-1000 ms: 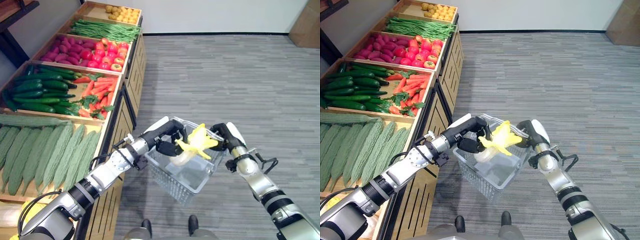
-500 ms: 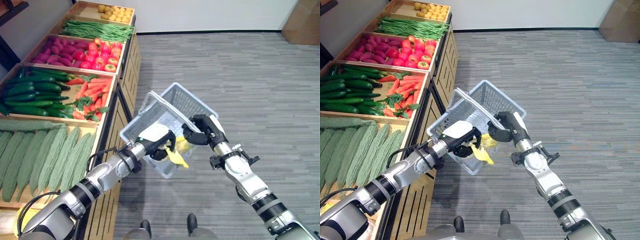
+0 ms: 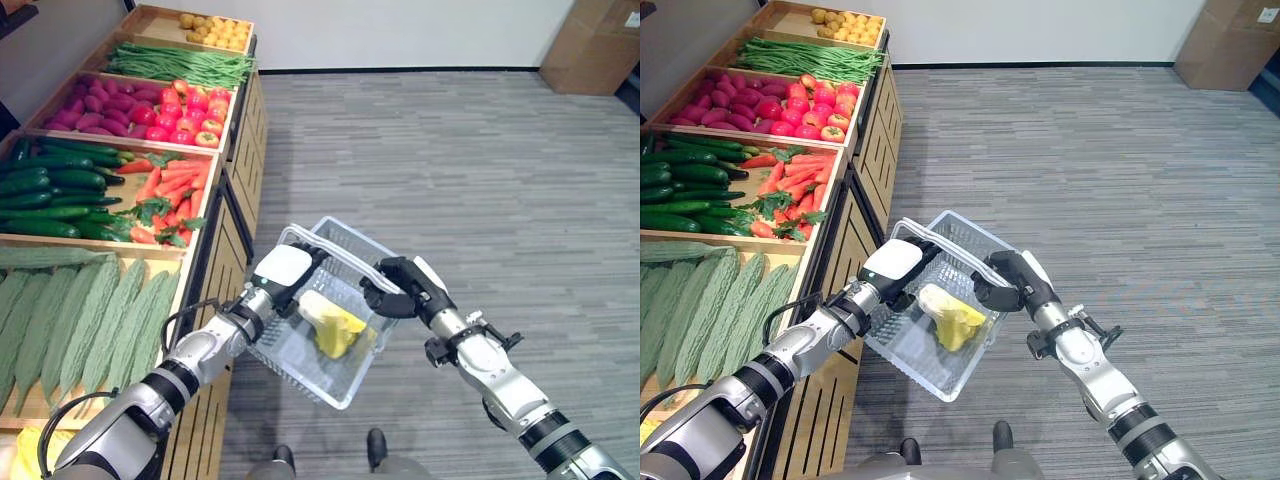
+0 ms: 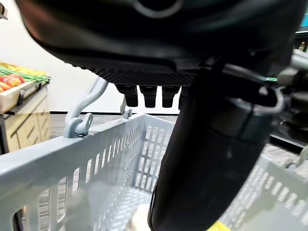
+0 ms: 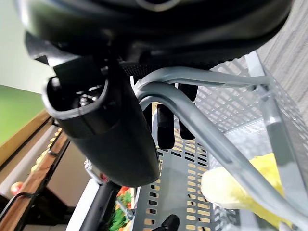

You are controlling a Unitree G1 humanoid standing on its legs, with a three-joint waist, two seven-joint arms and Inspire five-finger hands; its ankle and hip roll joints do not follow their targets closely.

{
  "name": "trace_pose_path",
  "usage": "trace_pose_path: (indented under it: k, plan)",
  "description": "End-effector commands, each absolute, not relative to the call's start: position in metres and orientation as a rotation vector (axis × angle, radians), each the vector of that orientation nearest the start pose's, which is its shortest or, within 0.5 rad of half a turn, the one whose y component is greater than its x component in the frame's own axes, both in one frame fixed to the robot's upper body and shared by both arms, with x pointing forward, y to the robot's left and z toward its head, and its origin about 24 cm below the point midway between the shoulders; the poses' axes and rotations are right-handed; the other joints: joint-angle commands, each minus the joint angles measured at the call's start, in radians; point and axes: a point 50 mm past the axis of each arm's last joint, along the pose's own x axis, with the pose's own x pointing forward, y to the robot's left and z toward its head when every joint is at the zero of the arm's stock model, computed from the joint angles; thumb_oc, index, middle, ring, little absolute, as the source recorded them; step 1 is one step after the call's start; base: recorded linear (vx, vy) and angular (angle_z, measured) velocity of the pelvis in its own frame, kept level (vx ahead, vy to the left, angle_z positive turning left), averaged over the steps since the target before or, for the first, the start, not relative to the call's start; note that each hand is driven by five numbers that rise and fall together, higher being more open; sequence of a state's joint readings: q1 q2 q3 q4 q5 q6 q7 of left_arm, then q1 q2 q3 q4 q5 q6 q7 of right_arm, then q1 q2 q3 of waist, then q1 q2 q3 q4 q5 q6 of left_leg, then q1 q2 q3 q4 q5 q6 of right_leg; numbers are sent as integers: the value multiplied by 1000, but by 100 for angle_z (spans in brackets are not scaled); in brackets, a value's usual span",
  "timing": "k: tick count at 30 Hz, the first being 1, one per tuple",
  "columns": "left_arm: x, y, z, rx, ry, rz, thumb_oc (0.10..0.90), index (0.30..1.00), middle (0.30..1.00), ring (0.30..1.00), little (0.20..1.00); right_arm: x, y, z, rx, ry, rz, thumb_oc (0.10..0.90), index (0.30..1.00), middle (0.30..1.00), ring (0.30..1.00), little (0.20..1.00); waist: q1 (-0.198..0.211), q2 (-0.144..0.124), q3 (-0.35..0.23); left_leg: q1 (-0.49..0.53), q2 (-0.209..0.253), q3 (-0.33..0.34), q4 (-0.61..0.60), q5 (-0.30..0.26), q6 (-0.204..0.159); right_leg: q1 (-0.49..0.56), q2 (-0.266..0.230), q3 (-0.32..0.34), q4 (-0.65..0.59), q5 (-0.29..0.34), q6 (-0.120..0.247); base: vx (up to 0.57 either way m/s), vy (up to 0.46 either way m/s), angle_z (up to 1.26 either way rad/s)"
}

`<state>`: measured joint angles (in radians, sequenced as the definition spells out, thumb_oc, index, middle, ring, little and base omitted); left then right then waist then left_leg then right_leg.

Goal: Get the vegetables into the basket

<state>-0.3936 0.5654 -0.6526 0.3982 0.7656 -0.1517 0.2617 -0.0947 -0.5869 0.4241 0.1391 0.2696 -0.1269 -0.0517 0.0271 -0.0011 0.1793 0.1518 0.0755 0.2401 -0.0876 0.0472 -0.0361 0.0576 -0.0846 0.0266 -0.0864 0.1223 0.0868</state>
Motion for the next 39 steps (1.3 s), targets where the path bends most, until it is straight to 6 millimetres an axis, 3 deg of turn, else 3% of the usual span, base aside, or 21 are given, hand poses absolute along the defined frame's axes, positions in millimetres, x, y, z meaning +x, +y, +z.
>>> trace_pose_path:
  k: [1,2,3,4,7,14,15,20,21,22,25,28,31,34,36,39]
  plan:
    - [301,147,63,1224,-421,-299,900,1000,1000,1000,1000,267,-189,84,-319,-273,157,400,300,300,300,300,21,-39,-101,-11,19,-35,0,-14,-50,37,-48,-88,5,-20,60,-45,-17,1]
    - [292,149,60,1112,-386,-311,900,1000,1000,1000,1000,264,-197,76,-329,-237,120,400,300,300,300,300,25,-40,-97,-18,19,-37,0,-2,-48,32,-48,-91,7,-11,57,-12,-11,3]
    - [292,149,60,1111,-383,-313,900,1000,1000,1000,1000,263,-197,75,-329,-235,120,400,300,300,300,300,24,-39,-100,-14,19,-38,0,-12,-49,37,-48,-91,5,-19,59,-50,-17,5]
    - [277,152,57,926,-323,-370,900,1000,1000,1000,1000,259,-210,65,-392,-185,69,400,300,300,300,300,30,-38,-96,-21,19,-43,0,-1,-47,32,-48,-94,7,-11,56,26,-1,10]
    - [256,169,46,683,-193,-348,900,1000,1000,1000,1000,247,-228,46,-426,-96,-7,400,300,300,300,300,40,-34,-94,-18,18,-55,0,-8,-45,40,-51,-101,6,-19,56,9,-3,11]
    - [219,196,18,505,32,-410,900,1000,1000,1000,1000,223,-267,10,-497,97,-142,400,300,300,300,300,49,-29,-92,-23,11,-73,0,-5,-40,43,-54,-114,11,-21,58,4,6,10]
    - [209,206,6,484,109,-399,900,1000,1000,1000,1000,216,-277,0,-504,153,-185,400,300,300,300,300,52,-28,-89,-25,9,-78,0,-5,-39,41,-56,-114,15,-21,59,-11,18,3]
    - [194,220,-20,545,245,-414,900,1000,1000,1000,1000,198,-294,-25,-524,285,-253,400,300,300,300,300,55,-27,-85,-34,4,-90,0,-2,-37,35,-60,-121,21,-24,61,-6,6,4]
    - [190,223,-28,571,293,-429,900,1000,1000,1000,1000,193,-298,-31,-532,322,-264,400,300,300,300,300,54,-27,-84,-35,3,-92,0,-1,-37,34,-61,-120,22,-25,61,-17,12,6]
    - [179,232,-50,632,407,-438,900,1000,1000,1000,1000,184,-303,-40,-546,381,-280,400,300,300,300,300,53,-28,-82,-38,2,-94,0,-1,-36,29,-62,-118,26,-25,62,-16,8,6]
    - [175,232,-58,637,441,-448,900,1000,1000,1000,1000,182,-307,-44,-545,407,-289,400,300,300,300,300,53,-25,-81,-38,1,-93,0,-1,-36,26,-62,-117,28,-26,62,-3,3,1]
    - [153,248,-94,715,652,-409,900,1000,1000,1000,1000,172,-309,-55,-562,478,-280,400,300,300,300,300,48,-25,-74,-38,4,-84,0,0,-37,16,-60,-110,31,-24,61,0,0,0]
    - [136,254,-117,757,790,-344,900,1000,1000,1000,1000,167,-310,-60,-568,513,-279,400,300,300,300,300,43,-25,-68,-39,7,-76,0,1,-38,9,-55,-103,31,-23,59,-11,-3,-4]
    - [120,256,-132,800,902,-307,900,1000,1000,1000,1000,166,-309,-62,-611,530,-250,400,300,300,300,300,39,-26,-60,-36,10,-69,0,1,-38,2,-50,-91,35,-24,56,-3,-9,-9]
    - [96,260,-147,763,1055,-205,900,1000,1000,1000,1000,161,-310,-67,-648,568,-230,400,300,300,300,300,36,-24,-55,-32,16,-57,0,1,-41,-4,-44,-81,41,-28,51,28,-30,-18]
    - [86,260,-151,716,1115,-154,900,1000,1000,1000,1000,161,-309,-68,-651,577,-225,400,300,300,300,300,34,-24,-52,-29,20,-53,0,2,-43,-5,-39,-78,46,-33,48,36,-37,-6]
